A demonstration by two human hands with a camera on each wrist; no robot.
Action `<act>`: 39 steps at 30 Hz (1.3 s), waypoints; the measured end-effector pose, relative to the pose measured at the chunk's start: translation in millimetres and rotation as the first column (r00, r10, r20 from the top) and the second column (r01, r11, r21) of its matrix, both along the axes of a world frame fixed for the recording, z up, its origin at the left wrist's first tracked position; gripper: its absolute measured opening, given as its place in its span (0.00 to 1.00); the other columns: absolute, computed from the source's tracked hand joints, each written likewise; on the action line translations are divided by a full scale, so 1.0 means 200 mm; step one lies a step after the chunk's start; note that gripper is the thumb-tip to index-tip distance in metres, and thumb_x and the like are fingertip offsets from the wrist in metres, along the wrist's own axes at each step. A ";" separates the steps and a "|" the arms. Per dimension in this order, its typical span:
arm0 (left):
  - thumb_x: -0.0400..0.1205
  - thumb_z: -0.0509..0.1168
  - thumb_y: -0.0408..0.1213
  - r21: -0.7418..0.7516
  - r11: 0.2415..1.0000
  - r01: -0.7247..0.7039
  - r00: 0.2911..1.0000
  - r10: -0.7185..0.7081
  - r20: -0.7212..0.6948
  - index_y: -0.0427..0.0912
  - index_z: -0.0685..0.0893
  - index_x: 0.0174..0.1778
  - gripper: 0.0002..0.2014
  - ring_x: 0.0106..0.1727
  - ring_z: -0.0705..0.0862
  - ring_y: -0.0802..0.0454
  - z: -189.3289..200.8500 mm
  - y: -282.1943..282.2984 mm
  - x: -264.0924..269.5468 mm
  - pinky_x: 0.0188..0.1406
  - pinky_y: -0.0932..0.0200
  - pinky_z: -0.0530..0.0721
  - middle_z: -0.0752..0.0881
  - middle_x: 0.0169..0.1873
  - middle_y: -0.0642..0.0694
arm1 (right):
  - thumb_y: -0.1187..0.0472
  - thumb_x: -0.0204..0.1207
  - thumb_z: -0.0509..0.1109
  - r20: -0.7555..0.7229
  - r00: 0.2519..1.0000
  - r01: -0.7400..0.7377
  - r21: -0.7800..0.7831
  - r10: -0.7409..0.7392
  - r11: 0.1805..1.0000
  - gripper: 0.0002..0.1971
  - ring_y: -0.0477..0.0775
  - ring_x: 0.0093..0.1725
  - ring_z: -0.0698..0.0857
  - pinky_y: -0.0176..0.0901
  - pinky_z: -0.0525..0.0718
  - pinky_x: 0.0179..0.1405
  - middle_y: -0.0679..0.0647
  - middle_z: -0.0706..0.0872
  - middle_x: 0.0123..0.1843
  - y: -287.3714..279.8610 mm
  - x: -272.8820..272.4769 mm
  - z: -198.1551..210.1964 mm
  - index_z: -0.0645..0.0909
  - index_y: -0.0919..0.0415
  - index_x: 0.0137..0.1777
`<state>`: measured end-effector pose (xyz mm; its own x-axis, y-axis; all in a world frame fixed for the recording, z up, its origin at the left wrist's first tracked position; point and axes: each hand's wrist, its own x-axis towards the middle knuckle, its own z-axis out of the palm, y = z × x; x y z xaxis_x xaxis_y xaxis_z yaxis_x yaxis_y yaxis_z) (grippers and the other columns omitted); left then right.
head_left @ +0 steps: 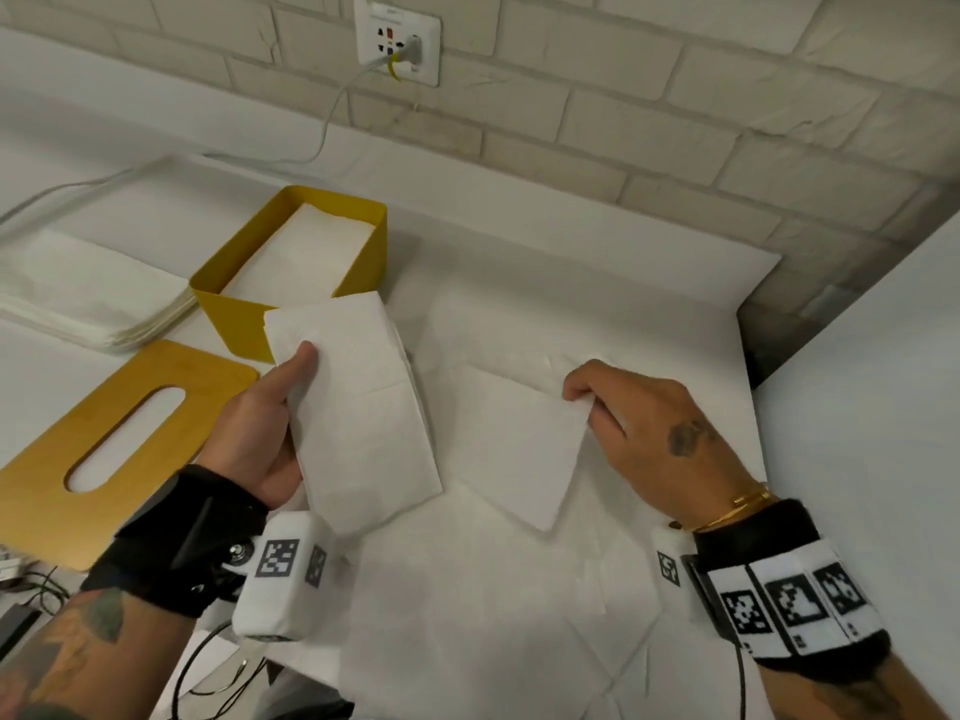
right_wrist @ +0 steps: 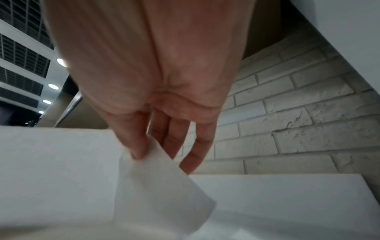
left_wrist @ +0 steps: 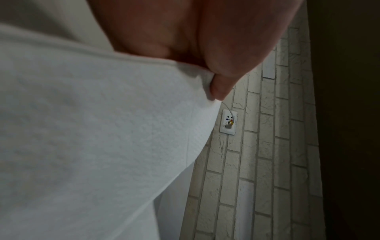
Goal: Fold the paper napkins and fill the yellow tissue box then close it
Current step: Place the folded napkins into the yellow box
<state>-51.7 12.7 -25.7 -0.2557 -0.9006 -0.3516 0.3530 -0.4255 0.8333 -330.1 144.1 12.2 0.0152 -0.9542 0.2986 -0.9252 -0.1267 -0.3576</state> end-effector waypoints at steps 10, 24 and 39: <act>0.88 0.63 0.47 -0.081 0.997 -0.006 1.000 0.006 -0.006 0.46 0.88 0.59 0.12 0.51 0.93 0.50 0.11 -0.10 -0.01 0.55 0.48 0.85 0.94 0.54 0.47 | 0.81 0.80 0.62 0.190 0.963 -0.151 -0.218 0.193 0.964 0.28 0.40 0.63 0.87 0.26 0.81 0.59 0.41 0.90 0.62 0.00 -0.08 0.49 0.86 0.48 0.65; 0.89 0.59 0.45 -0.206 0.934 0.291 0.956 -0.274 0.105 0.42 0.87 0.59 0.14 0.46 0.93 0.52 0.28 -0.12 -0.27 0.39 0.61 0.90 0.94 0.47 0.47 | 0.55 0.72 0.79 0.657 0.692 -0.502 0.141 0.299 0.853 0.06 0.47 0.37 0.86 0.34 0.81 0.43 0.51 0.89 0.36 -0.26 0.00 0.54 0.90 0.54 0.35; 0.83 0.69 0.37 0.005 0.894 0.448 0.891 -0.446 -0.084 0.31 0.84 0.68 0.19 0.59 0.90 0.33 -0.04 0.10 -0.37 0.58 0.41 0.90 0.89 0.61 0.30 | 0.50 0.64 0.82 0.869 0.350 -0.037 0.386 -0.350 0.922 0.30 0.53 0.52 0.91 0.47 0.88 0.46 0.57 0.93 0.55 -0.32 -0.07 0.05 0.82 0.49 0.68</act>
<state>-125.9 31.8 -33.3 -0.6570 -0.6760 -0.3336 0.1841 -0.5730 0.7986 -344.7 79.8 22.9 -0.2392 -0.9349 -0.2622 0.0152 0.2663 -0.9638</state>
